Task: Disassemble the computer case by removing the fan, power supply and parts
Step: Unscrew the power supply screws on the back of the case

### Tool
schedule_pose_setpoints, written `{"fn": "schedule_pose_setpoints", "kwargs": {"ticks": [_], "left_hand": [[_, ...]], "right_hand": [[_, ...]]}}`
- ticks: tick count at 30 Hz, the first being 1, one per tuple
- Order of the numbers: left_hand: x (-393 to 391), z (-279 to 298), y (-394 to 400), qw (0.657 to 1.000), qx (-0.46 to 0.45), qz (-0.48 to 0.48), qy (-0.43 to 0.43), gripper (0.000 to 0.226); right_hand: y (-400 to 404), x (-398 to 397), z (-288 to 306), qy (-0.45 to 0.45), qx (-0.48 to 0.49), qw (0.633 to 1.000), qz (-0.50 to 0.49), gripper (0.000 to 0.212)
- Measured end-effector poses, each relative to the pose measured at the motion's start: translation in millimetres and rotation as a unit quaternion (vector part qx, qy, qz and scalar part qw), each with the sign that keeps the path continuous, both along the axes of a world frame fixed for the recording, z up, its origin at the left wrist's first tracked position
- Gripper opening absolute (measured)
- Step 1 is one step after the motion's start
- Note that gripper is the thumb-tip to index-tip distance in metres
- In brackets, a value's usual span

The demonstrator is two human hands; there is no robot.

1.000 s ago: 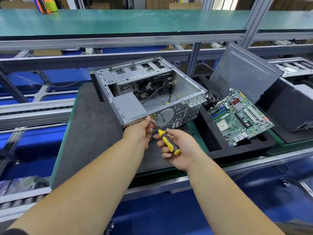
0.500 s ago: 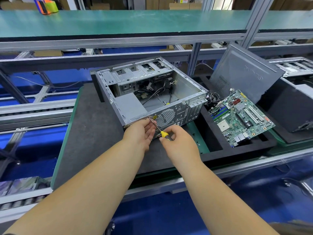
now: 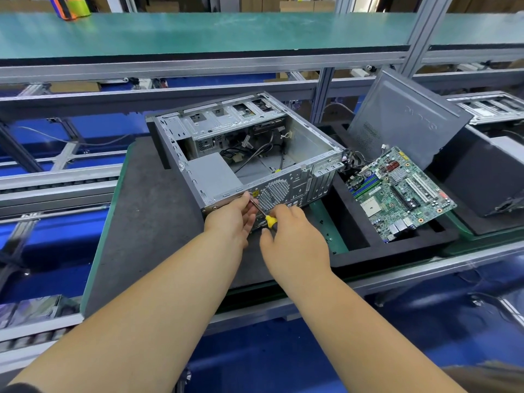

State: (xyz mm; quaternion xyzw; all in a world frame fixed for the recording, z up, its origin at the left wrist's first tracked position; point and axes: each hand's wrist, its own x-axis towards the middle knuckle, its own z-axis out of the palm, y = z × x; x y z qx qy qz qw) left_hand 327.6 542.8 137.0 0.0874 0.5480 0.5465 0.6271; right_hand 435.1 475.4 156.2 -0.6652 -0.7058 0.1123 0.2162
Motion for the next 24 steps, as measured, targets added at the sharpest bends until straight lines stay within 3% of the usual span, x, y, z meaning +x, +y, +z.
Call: {"fn": "schedule_pose_setpoints", "kwargs": {"ticks": [10, 13, 17, 22, 24], "left_hand": [[-4, 3, -2, 0.999, 0.022, -0.02, -0.019, 0.013], [0, 6, -5, 0.997, 0.026, -0.069, -0.007, 0.014], [13, 11, -11, 0.979, 0.034, -0.195, 0.045, 0.014], [31, 10, -16, 0.951, 0.014, -0.285, 0.116, 0.015], [36, 8, -16, 0.945, 0.001, -0.305, 0.117, 0.014]], "right_hand": [[6, 28, -10, 0.008, -0.02, 1.0, -0.012, 0.017], [16, 43, -16, 0.132, -0.043, 0.99, -0.013, 0.01], [29, 55, -14, 0.395, -0.096, 0.913, -0.029, 0.016], [39, 69, -19, 0.471, -0.119, 0.874, 0.005, 0.009], [39, 77, -25, 0.466, -0.134, 0.874, 0.014, 0.01]]}}
